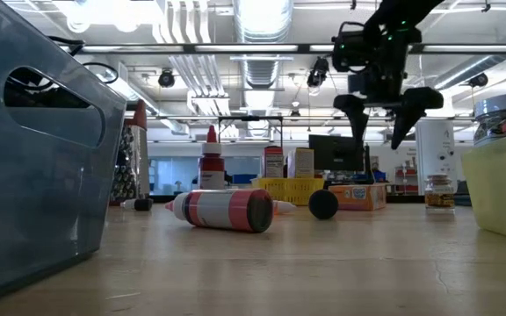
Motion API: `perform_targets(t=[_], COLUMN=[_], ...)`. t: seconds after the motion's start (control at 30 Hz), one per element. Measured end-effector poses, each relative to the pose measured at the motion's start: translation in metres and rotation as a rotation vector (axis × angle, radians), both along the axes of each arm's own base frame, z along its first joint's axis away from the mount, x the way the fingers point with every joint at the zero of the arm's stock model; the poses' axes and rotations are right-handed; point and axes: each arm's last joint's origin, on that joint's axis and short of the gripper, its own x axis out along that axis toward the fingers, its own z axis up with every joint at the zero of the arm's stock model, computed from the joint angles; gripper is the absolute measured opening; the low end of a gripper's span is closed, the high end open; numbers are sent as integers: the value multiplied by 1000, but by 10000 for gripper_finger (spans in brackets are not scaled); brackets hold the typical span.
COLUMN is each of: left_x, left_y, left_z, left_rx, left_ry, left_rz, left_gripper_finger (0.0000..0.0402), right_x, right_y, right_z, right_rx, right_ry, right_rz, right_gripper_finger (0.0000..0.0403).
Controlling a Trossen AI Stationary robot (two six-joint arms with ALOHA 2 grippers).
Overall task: Pick & Place Kitchen Items
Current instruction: Put the orange cereal box into the top yellow bin
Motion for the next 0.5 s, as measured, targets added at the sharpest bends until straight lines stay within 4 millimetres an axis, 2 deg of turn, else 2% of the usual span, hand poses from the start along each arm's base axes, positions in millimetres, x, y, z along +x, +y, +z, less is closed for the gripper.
perform_targets(t=[0.27, 0.5], left_x=[0, 0], left_y=[0, 0], left_z=[0, 0], left_rx=[0, 0], left_ry=[0, 1], left_rz=[0, 0], left_gripper_finger=[149, 149], right_x=[26, 44], right_y=[-19, -29], right_z=[-15, -27], right_rx=[75, 193], right_ry=[88, 154], right_rz=[-28, -53], right_gripper_finger=[364, 396])
